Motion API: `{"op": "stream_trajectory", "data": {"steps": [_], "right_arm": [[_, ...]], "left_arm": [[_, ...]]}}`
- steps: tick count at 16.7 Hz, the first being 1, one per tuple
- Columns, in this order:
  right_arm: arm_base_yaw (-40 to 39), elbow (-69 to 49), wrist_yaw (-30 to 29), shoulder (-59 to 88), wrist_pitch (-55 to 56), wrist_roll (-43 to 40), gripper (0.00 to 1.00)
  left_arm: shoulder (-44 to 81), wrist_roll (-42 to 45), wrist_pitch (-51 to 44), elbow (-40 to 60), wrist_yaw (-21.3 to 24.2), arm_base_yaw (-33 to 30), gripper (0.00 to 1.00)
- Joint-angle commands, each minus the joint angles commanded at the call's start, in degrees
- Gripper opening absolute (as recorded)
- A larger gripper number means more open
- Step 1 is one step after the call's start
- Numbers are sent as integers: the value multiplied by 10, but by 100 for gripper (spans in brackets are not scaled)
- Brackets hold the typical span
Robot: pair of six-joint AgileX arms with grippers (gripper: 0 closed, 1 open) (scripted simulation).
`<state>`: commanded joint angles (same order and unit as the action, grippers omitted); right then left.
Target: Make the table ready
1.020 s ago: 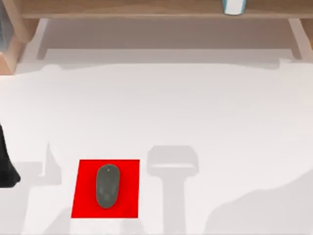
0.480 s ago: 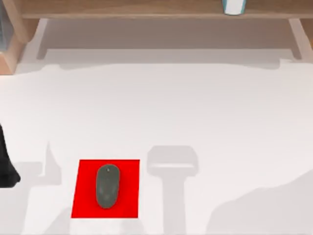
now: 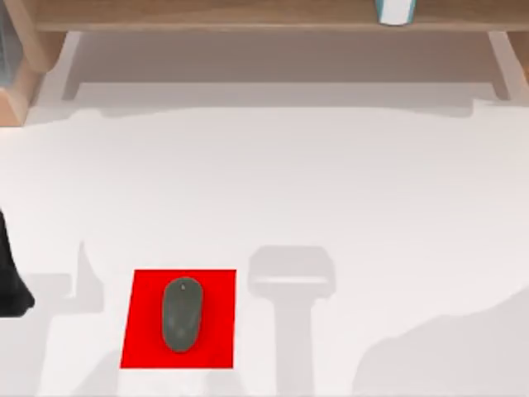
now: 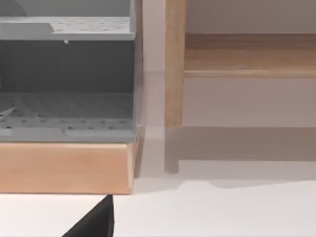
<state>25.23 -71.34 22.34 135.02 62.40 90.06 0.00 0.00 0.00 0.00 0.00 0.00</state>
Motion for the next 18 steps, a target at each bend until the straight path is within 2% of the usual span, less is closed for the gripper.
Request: {"op": "stream_trajectory", "data": {"steps": [5, 9, 13, 18], "right_arm": [[1, 19, -5, -8, -14, -20, 100], [-18, 78, -26, -116, -66, -97, 100], [-55, 180, -59, -318, -156, -228, 100], [-116, 345, -108, -679, -300, -434, 100]], "left_arm": [[0, 0, 0, 0, 0, 0, 100], [0, 0, 0, 0, 0, 0, 100], [0, 0, 0, 0, 0, 0, 100], [0, 0, 0, 0, 0, 0, 100]]}}
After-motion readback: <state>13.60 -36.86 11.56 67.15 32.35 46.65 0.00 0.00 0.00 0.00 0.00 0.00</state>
